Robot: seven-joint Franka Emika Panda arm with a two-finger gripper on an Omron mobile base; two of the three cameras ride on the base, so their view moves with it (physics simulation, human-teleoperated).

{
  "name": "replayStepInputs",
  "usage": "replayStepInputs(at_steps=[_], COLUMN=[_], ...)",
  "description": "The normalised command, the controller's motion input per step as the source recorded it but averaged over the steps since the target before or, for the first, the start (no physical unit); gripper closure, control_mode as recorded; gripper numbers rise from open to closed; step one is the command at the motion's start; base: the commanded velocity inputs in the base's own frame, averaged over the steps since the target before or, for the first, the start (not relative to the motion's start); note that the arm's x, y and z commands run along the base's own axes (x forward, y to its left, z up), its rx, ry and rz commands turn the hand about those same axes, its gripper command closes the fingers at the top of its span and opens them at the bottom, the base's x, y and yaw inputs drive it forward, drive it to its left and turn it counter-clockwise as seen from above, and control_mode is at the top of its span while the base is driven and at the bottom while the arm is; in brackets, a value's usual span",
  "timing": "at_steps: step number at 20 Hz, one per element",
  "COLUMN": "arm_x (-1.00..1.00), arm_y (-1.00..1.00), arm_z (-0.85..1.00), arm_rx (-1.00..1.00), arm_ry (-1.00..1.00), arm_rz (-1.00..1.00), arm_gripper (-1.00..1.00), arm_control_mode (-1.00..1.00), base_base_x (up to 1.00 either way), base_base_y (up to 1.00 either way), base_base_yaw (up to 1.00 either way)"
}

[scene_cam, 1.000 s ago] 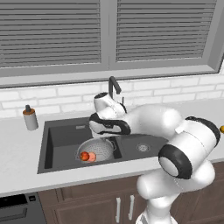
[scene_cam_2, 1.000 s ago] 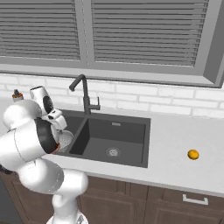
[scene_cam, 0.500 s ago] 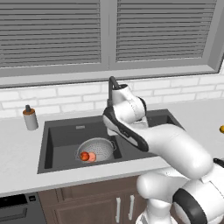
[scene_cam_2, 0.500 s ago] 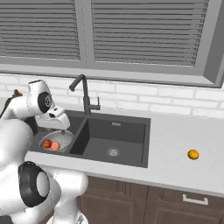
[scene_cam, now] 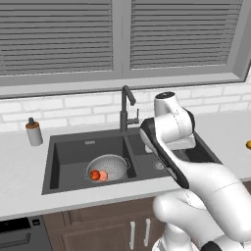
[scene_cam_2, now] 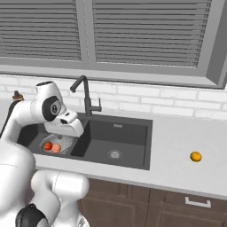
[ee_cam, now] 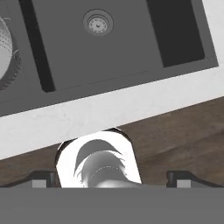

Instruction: Put the colander in the sink, put the tangerine, peach, apple in the colander, and turn on the sink faucet and pour water over the colander.

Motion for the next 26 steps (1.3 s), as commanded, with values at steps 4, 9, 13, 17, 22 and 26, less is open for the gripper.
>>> replayStepInputs(at_steps=[4,9,13,17,22,26], arm_x=[-0.08,0.00,0.00,0.08,0.30,0.38], arm_y=[-0.97,-1.00,-1.00,-0.93,-0.90,-0.86], arm_z=[0.08,0.12,0.12,0.11,0.04,0.00], arm_rx=[0.00,0.00,0.00,0.00,0.04,0.07], arm_ry=[0.00,0.00,0.00,0.00,0.00,0.00], arm_rz=[0.00,0.00,0.00,0.00,0.02,0.05], arm_gripper=[-1.00,-1.00,-1.00,-1.00,-1.00,-1.00], arm_control_mode=[-1.00,-1.00,-1.00,-1.00,-1.00,-1.00], base_base_x=[0.00,0.00,0.00,0.00,0.00,0.00], base_base_y=[0.00,0.00,0.00,0.00,0.00,0.00], base_base_yaw=[0.00,0.00,0.00,0.00,0.00,0.00])
